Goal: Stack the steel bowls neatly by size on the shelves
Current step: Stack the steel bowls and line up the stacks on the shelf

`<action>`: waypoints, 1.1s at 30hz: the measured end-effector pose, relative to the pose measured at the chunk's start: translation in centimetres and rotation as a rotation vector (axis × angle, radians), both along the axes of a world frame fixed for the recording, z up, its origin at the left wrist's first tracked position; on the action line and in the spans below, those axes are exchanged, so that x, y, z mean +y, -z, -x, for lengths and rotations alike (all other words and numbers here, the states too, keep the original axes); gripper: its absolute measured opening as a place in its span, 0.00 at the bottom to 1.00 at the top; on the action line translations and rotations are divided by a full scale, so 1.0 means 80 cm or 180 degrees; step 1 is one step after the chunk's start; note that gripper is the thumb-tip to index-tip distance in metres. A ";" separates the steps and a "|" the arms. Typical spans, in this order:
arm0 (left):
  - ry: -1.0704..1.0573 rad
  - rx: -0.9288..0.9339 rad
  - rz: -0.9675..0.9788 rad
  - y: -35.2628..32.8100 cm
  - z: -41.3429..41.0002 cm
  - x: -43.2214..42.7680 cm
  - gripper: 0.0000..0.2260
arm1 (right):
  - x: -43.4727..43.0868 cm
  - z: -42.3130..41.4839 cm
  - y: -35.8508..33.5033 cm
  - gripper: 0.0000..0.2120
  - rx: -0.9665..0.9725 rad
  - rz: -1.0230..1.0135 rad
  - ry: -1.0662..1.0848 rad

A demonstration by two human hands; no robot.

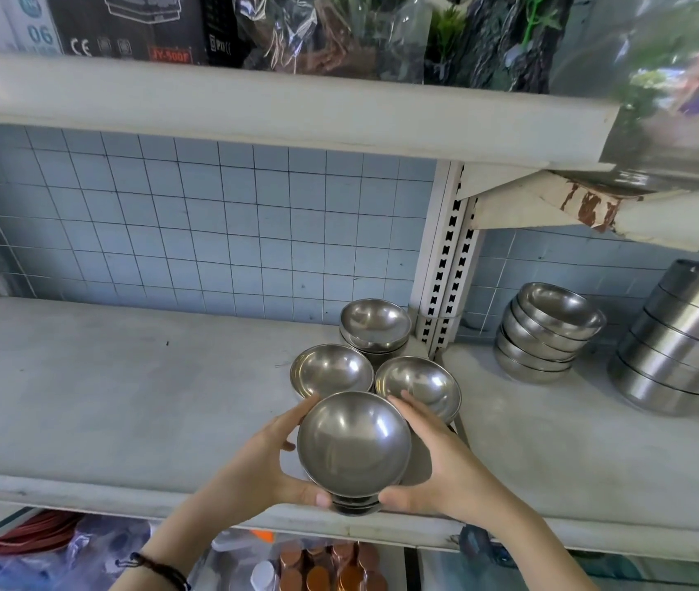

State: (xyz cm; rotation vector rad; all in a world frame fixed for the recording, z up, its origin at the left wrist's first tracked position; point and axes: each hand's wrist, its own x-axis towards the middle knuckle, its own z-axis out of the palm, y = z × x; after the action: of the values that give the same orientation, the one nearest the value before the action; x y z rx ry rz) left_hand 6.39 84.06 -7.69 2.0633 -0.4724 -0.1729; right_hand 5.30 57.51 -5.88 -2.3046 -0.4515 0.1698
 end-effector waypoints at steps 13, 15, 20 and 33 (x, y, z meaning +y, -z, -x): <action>0.0011 0.0082 0.0220 0.015 0.000 -0.003 0.53 | 0.000 0.011 0.008 0.49 0.0266 -0.0110 0.0048; 0.0018 0.0078 0.0264 0.014 0.003 -0.003 0.53 | 0.000 0.013 0.009 0.52 0.0258 -0.0120 0.0088; -0.0042 0.0033 0.0224 0.018 0.008 -0.003 0.53 | 0.002 0.022 0.013 0.56 0.0152 -0.0294 0.0129; -0.0098 0.0170 0.0570 0.012 0.009 -0.016 0.50 | 0.018 0.029 0.016 0.61 0.0339 -0.0517 0.0387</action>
State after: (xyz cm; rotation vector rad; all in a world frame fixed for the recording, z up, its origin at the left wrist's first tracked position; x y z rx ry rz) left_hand 5.67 82.80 -8.61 1.8850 -0.4082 -0.1612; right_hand 3.00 58.98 -7.13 -2.1446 -0.2605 0.1880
